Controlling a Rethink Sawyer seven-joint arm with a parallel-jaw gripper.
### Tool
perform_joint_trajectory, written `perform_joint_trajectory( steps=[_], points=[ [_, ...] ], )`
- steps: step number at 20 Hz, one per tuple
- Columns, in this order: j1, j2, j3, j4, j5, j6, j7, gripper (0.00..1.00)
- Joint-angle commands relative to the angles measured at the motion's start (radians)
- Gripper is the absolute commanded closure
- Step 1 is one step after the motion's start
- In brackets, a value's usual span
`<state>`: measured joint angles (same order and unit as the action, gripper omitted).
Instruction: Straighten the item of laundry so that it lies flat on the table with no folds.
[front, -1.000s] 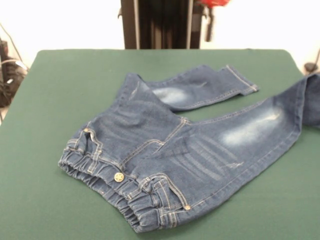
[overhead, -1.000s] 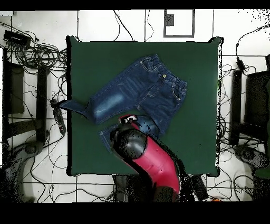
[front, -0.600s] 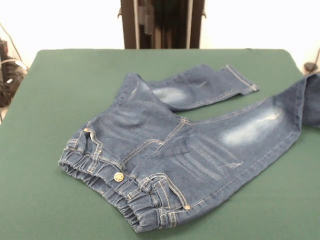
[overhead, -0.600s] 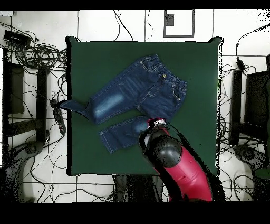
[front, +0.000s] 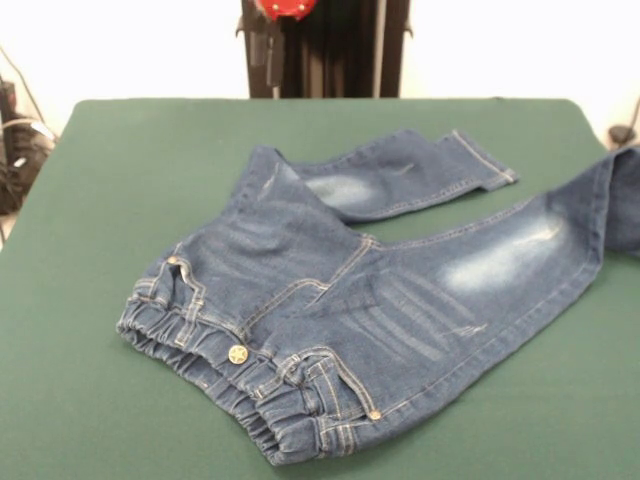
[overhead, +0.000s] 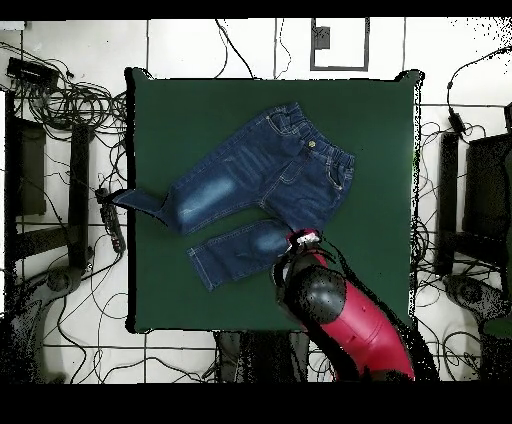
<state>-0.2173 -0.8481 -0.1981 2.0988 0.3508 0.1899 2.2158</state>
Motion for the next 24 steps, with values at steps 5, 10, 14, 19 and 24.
perform_joint_trajectory(
  steps=[5, 10, 14, 19, 24],
  points=[
    [0.028, 0.103, 0.182, 0.074, -0.051, -0.087, 0.118, 0.00],
    [0.078, 0.137, 0.164, 0.064, -0.020, -0.122, 0.192, 0.00],
    [0.116, 0.164, 0.148, 0.054, 0.009, -0.144, 0.224, 0.00],
    [0.146, 0.187, 0.139, 0.049, 0.036, -0.170, 0.254, 0.00],
    [0.172, 0.203, 0.140, 0.051, 0.070, -0.198, 0.289, 0.00]
  ],
)
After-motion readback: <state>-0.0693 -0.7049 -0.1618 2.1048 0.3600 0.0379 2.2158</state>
